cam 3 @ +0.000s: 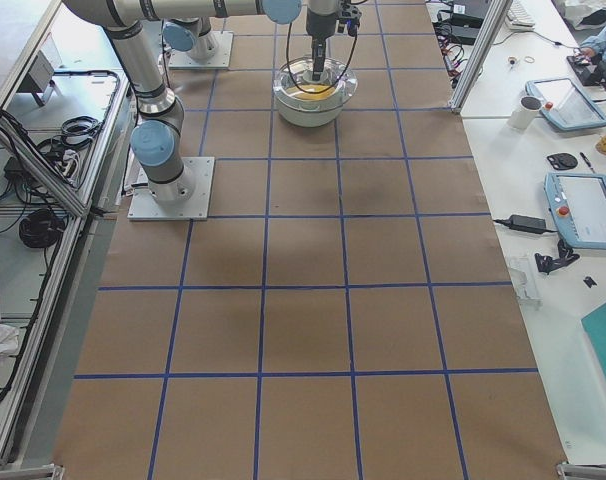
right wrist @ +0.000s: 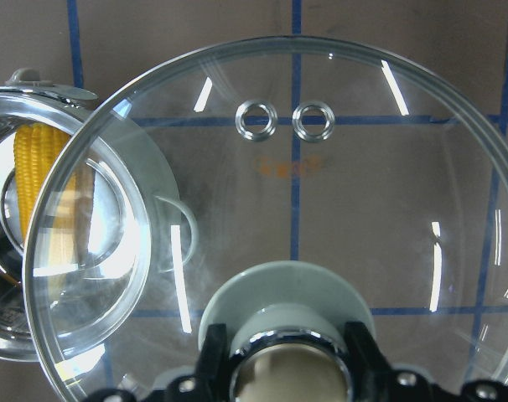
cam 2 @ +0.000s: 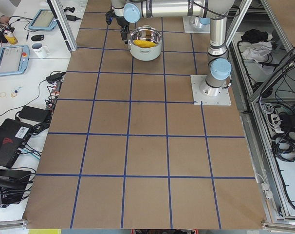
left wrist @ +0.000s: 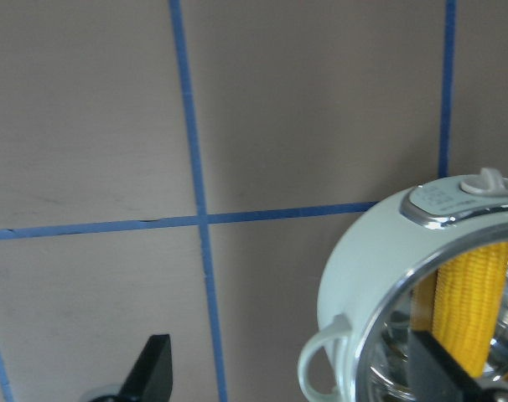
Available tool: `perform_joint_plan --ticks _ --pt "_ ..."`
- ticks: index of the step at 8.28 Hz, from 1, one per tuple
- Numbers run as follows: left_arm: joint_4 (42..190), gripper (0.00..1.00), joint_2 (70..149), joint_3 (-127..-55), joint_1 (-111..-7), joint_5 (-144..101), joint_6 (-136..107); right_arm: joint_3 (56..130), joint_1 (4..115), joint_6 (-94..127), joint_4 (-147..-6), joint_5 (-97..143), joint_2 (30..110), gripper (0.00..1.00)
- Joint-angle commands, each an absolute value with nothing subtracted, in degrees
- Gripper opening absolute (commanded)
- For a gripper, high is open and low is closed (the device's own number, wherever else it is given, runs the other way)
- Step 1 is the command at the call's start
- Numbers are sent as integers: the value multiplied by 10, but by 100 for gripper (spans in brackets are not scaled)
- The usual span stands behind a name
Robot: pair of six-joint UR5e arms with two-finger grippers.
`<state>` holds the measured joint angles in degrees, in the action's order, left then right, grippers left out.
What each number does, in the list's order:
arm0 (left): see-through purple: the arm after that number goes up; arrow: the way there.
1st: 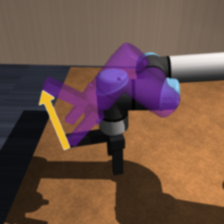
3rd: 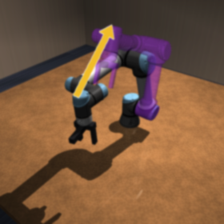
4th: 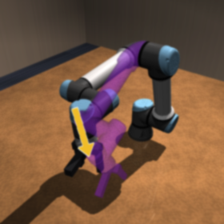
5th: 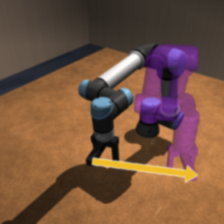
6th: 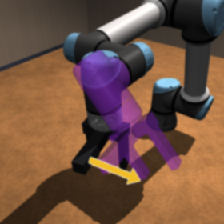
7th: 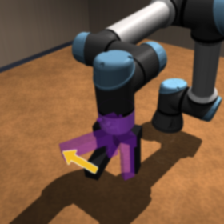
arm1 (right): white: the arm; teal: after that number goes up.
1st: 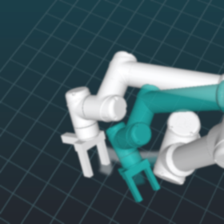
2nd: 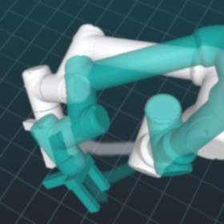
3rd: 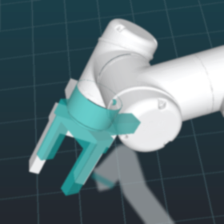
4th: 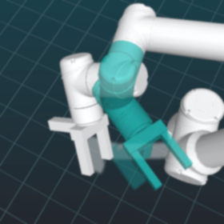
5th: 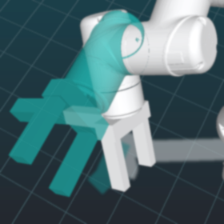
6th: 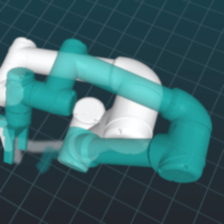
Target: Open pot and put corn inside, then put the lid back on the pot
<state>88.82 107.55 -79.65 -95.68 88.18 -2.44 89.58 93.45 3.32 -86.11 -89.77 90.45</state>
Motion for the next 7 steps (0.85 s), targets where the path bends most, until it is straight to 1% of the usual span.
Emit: perform_joint_plan --ticks 1,3,4,7 --pt "947 100 1036 -759 -865 910 7 896 1016 111 -888 -880 869 24" --pt "946 100 995 -765 -863 916 8 890 1108 206 -958 -883 814 24" --pt "944 100 985 -768 -863 916 5 889 1134 232 -994 -884 790 24" --pt "937 100 983 -770 -863 915 9 890 1141 229 -1010 -886 774 24"
